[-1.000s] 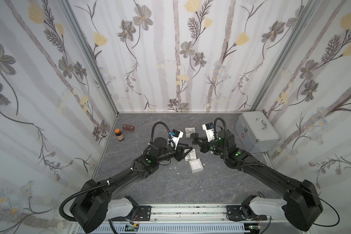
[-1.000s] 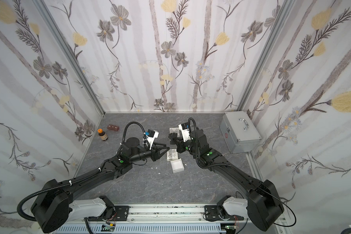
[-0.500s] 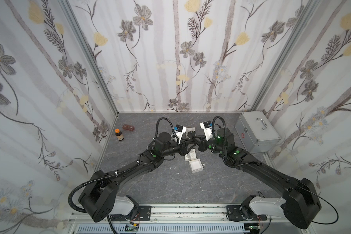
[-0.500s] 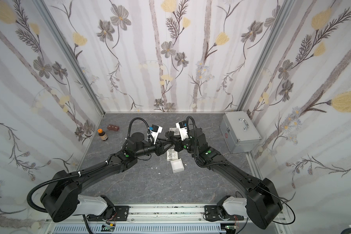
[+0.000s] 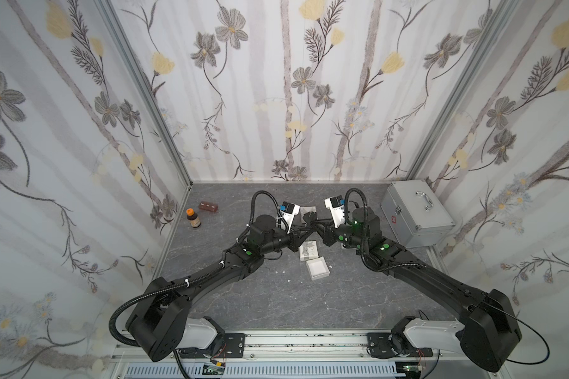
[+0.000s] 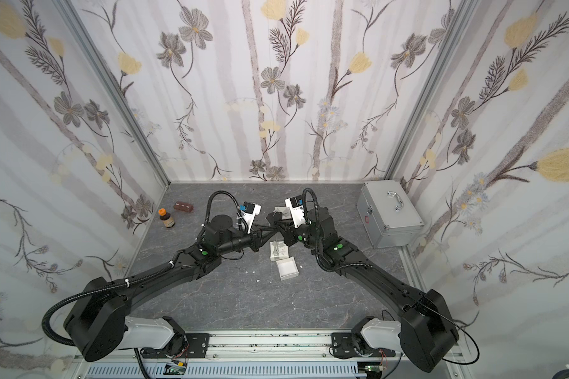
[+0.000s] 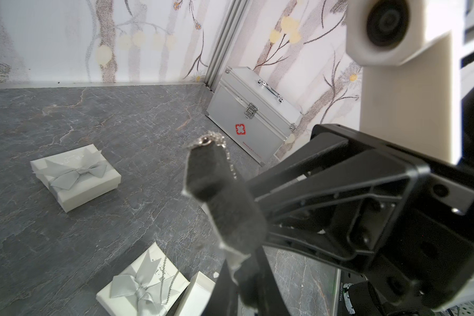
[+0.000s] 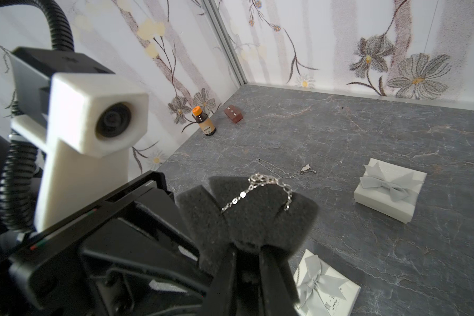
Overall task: Take the necklace out of the lift-off lid jewelry box
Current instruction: Take out the inner lining from the jewelry box.
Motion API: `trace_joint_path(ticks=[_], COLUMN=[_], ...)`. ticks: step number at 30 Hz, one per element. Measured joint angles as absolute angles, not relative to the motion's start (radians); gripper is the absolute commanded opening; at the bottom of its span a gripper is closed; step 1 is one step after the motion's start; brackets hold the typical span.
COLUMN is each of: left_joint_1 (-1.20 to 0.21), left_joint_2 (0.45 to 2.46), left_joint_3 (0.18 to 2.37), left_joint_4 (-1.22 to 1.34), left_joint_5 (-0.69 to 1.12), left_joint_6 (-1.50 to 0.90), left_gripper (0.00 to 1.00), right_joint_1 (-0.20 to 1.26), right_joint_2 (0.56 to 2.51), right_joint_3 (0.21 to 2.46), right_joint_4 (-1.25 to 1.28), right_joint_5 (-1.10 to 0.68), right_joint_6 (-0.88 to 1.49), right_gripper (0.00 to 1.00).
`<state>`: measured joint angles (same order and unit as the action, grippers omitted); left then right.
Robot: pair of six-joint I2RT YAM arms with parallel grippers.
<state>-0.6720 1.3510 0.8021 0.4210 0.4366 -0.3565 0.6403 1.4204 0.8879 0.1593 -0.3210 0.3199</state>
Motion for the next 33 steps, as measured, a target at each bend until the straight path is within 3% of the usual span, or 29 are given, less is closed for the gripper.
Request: trace_joint_path(ticks=[7,10,20,33], left_joint_1=[-0.656,-0.650,-0.643,-0.758], left_joint_2=[1.304,1.281,1.234,1.436], left_joint_3=[0.812,0.851,1.038,1.316], left_joint_4=[0.317,0.221,-0.196,-0.705], left_joint_5=[0.420,0.439,0.457,0.070], left_joint_6=[-0.255,-0.179,0.116,0.339], left_gripper=[0.03,0.03,0.00,0.00], right_joint_1=[0.612,0.582,0.454,0.446], right_joint_2=[1.365,1.330,1.260,1.337], right_joint_3=[0.865,0.856,0.809,0.822], right_joint_4=[0.159,0.153,0.144,0.121], right_joint_5=[-0.402,-0.453,-0.561,-0.604], right_joint_6=[0.302,0.284,0.235,0.166], right_gripper=[0.43,0.48,0.48,0.48])
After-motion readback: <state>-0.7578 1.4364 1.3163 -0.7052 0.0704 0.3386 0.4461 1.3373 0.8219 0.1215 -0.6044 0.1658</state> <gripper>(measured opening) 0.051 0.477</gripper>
